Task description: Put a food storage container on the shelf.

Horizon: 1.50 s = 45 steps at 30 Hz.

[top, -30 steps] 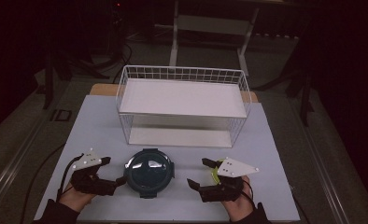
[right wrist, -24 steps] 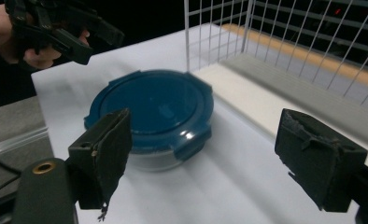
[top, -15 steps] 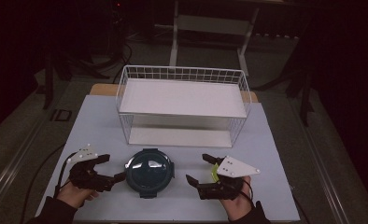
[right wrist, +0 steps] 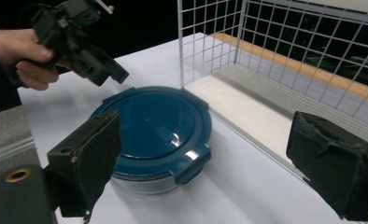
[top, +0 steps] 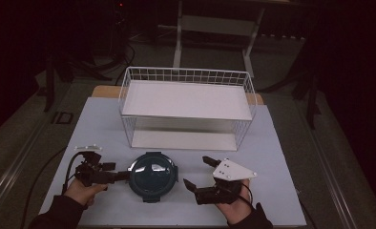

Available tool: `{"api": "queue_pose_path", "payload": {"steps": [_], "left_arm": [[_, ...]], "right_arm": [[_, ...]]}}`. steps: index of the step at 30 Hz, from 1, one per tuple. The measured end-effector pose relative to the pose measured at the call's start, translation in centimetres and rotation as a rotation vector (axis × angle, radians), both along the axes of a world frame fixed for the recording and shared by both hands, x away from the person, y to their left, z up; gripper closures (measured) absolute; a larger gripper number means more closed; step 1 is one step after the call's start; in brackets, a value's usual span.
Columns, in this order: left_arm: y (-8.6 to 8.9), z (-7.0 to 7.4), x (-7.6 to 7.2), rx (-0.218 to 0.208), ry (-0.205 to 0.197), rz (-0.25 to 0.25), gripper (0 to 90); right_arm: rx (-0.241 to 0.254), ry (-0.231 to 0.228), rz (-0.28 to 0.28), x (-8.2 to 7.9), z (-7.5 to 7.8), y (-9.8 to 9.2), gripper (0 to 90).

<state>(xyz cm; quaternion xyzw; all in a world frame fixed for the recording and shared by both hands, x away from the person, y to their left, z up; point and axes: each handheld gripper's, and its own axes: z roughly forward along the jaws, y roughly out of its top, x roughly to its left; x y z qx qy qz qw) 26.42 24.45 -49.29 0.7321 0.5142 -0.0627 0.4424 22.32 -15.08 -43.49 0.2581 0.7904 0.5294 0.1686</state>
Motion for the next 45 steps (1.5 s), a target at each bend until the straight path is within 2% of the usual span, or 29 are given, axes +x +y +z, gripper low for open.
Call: {"api": "queue_pose_path", "payload": {"steps": [3, 6, 7, 8, 9, 18, 24, 25, 29, 33, 36, 37, 38, 39, 41, 43, 45], "left_arm": [[0.4, -0.5, 0.5, -0.054, 0.071, 0.005, 9.5], [0.5, -1.0, 0.9, -0.067, 0.116, -0.003, 15.2], [0.5, -1.0, 0.9, -0.067, 0.116, -0.003, 16.7], [0.6, -1.2, 1.0, -0.080, 0.136, -0.006, 16.7], [0.6, -1.3, 1.1, -0.083, 0.146, -0.006, 20.9], [0.2, -2.3, 1.7, -0.135, 0.240, -0.030, 38.5], [0.1, -3.0, 2.1, -0.214, 0.309, -0.047, 46.5], [0.1, -3.0, 2.1, -0.214, 0.309, -0.047, 49.1], [0.1, -2.8, 2.2, -0.200, 0.310, -0.070, 49.9], [0.2, -2.8, 2.1, -0.202, 0.301, -0.081, 50.7], [0.1, -2.5, 1.8, -0.189, 0.272, -0.093, 51.2], [0.1, -2.5, 1.8, -0.189, 0.272, -0.093, 51.9], [-0.1, -2.2, 1.5, -0.181, 0.242, -0.101, 51.9], [-0.2, -2.0, 1.4, -0.178, 0.235, -0.103, 52.9], [-0.4, -1.8, 1.2, -0.169, 0.212, -0.106, 53.5], [-0.4, -1.7, 1.0, -0.167, 0.206, -0.108, 53.8], [-0.4, -1.6, 0.6, -0.162, 0.185, -0.111, 53.8]], "right_arm": [[-0.003, 0.002, 0.004, 0.0, -0.1, 0.1, 10.4], [-0.006, 0.007, 0.009, 0.1, -0.2, 0.2, 12.5], [-0.006, 0.007, 0.009, 0.1, -0.2, 0.2, 12.5], [-0.004, 0.010, 0.010, 0.1, -0.2, 0.2, 12.5], [-0.010, 0.012, 0.012, 0.1, -0.3, 0.2, 12.5], [-0.023, 0.030, 0.021, 0.1, -0.9, 0.6, 12.8], [-0.031, 0.029, 0.020, 0.0, -0.9, 0.6, 13.1], [-0.031, 0.029, 0.020, 0.0, -0.9, 0.6, 13.1], [-0.033, 0.033, 0.020, 0.0, -1.0, 0.5, 13.4], [-0.045, 0.062, 0.012, 0.1, -1.5, 0.5, 13.7], [-0.048, 0.099, 0.008, 0.4, -2.1, 0.6, 14.6], [-0.048, 0.099, 0.008, 0.4, -2.1, 0.6, 14.6], [-0.044, 0.119, 0.008, 0.5, -2.2, 0.6, 15.6], [-0.038, 0.148, 0.007, 0.8, -2.4, 0.7, 15.9], [-0.029, 0.168, 0.006, 1.0, -2.6, 0.8, 16.7], [-0.027, 0.180, 0.005, 1.1, -2.8, 0.8, 16.7], [-0.021, 0.215, 0.007, 1.3, -3.3, 0.9, 17.1]]}}
